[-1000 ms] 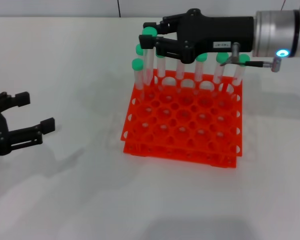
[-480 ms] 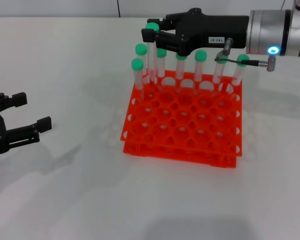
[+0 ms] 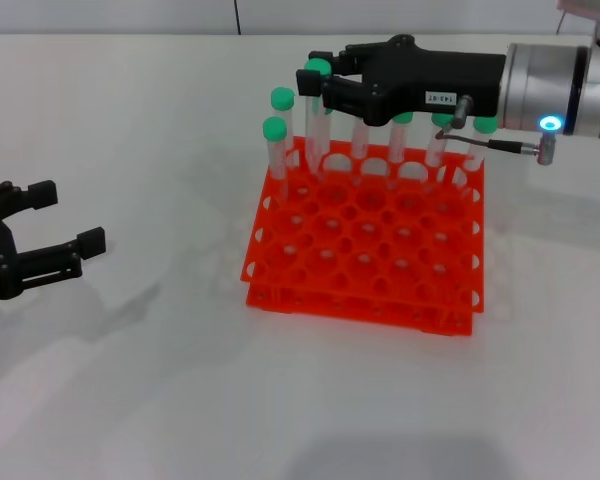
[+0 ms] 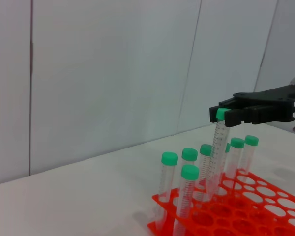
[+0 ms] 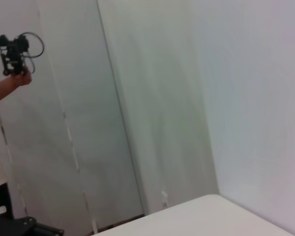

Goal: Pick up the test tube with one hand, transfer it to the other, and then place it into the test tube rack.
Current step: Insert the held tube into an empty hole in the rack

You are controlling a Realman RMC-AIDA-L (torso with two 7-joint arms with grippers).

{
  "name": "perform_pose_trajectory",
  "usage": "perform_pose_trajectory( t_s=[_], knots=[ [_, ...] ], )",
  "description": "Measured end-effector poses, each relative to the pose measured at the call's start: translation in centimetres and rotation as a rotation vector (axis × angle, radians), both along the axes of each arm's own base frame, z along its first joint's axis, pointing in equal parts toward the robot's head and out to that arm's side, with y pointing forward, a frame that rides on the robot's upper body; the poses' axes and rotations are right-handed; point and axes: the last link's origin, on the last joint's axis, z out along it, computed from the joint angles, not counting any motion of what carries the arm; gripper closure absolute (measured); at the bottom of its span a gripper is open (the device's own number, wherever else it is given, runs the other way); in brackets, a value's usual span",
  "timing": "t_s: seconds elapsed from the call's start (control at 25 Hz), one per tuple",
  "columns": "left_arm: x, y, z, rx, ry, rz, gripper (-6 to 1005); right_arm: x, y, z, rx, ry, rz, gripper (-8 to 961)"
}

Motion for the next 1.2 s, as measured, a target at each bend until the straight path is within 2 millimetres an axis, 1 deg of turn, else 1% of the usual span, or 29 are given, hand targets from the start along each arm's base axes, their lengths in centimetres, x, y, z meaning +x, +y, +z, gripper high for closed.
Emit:
perform_pose_trajectory(
  t_s=[0.28,0.68,1.2],
  knots=[
    [-0.1,0.1,-0.3,-0.003,-0.002,-0.007,107,0.8,-0.1,-0.4,0.015,-0.001,-0.019,667],
    [-0.2,0.5,-0.8,-0.008,-0.013,-0.01,107,0.7,-0.2,-1.4,0.026,-0.025,-0.017,665],
    [0.0,0.9,-0.9,-0.011,-0.02,-0.015,107,1.1,0.0,-1.8,0.047,-0.062,-0.027,662]
  ],
)
